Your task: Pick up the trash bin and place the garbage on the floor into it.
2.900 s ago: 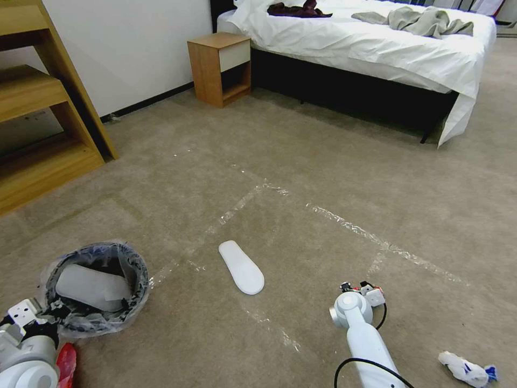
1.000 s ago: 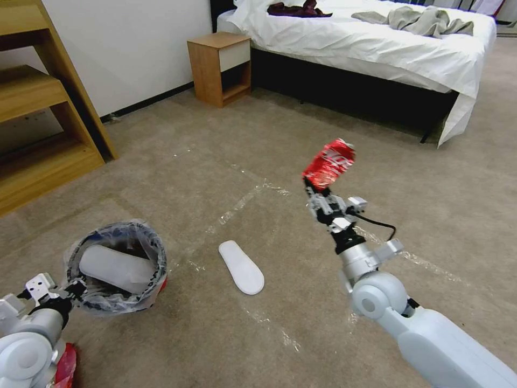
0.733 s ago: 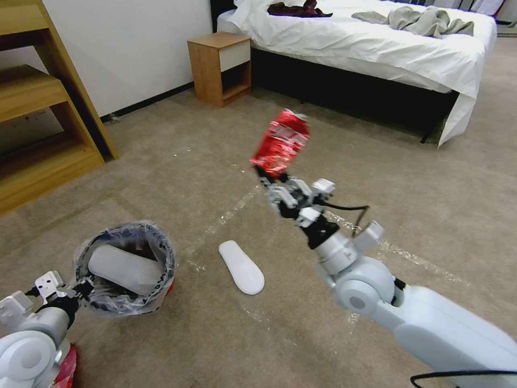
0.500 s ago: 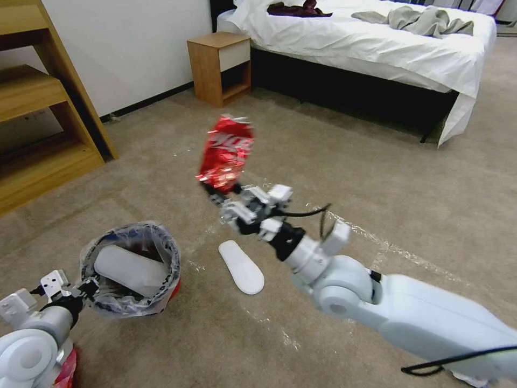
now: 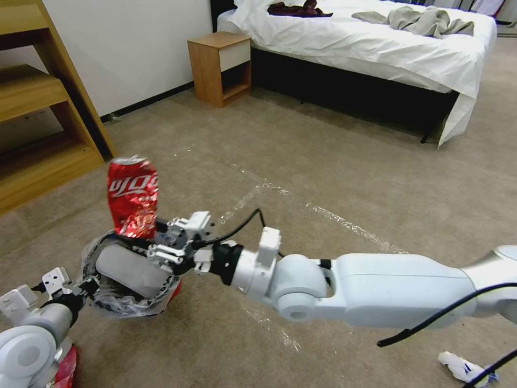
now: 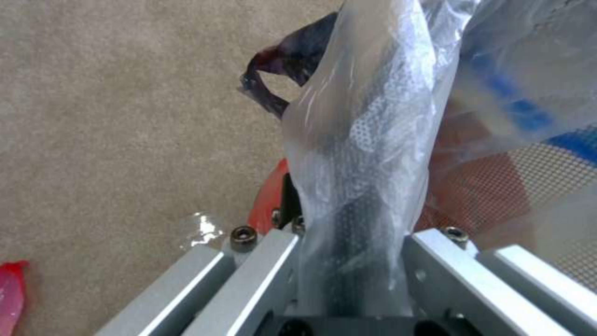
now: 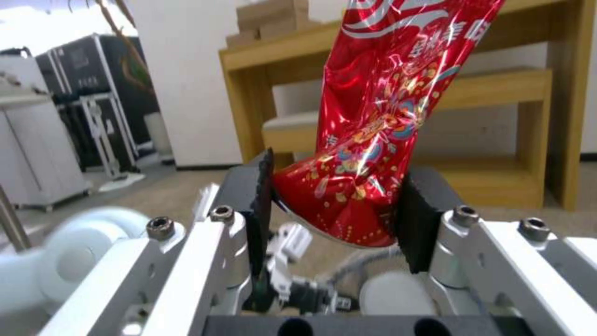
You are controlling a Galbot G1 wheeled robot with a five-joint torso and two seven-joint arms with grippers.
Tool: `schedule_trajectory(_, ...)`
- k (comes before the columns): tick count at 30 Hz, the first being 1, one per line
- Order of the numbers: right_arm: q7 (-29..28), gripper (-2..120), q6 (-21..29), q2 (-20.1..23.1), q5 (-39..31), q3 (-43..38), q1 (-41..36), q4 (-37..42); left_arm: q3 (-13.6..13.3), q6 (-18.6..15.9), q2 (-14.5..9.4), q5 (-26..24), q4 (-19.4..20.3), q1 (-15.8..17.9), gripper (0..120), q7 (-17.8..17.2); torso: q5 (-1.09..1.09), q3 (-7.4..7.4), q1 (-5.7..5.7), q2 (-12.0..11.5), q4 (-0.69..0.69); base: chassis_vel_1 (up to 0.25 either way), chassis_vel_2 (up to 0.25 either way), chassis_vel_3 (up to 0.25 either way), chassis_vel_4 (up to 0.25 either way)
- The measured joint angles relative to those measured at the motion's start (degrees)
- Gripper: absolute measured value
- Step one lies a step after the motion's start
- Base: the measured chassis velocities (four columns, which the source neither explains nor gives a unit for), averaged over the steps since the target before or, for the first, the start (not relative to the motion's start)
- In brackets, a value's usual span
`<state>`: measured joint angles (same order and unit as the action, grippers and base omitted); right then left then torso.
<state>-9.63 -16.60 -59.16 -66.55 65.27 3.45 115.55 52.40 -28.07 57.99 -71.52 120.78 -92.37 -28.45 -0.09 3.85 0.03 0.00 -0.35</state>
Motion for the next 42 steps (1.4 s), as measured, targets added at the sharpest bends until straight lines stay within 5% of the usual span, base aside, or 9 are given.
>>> schedule_trajectory(13, -0.06, 39, 0.68, -4.43, 3.47, 2.79, -2.91, -7.2, 0.11, 0.11, -0.81, -1.3, 1.78, -0.13, 1, -0.88, 0.02, 0.0, 0.0, 0.0, 0.0, 0.0, 0.0, 0.0, 0.0)
schedule_trajectory(36, -1.91, 39, 2.4, -5.78, 6.64, 4.42, -3.74, -10.37, 0.21, 0.51, -0.64, -1.1, 2.7, -0.21, 1, -0.84, 0.02, -0.01, 0.0, 0.0, 0.0, 0.0, 0.0, 0.0, 0.0)
schedule_trajectory(42, -1.92, 53, 2.67, -6.03, 6.65, 4.19, -4.03, -10.35, 0.25, 0.54, -0.46, -0.97, 2.73, -0.38, 1, -0.78, 0.01, 0.0, 0.0, 0.0, 0.0, 0.0, 0.0, 0.0, 0.0)
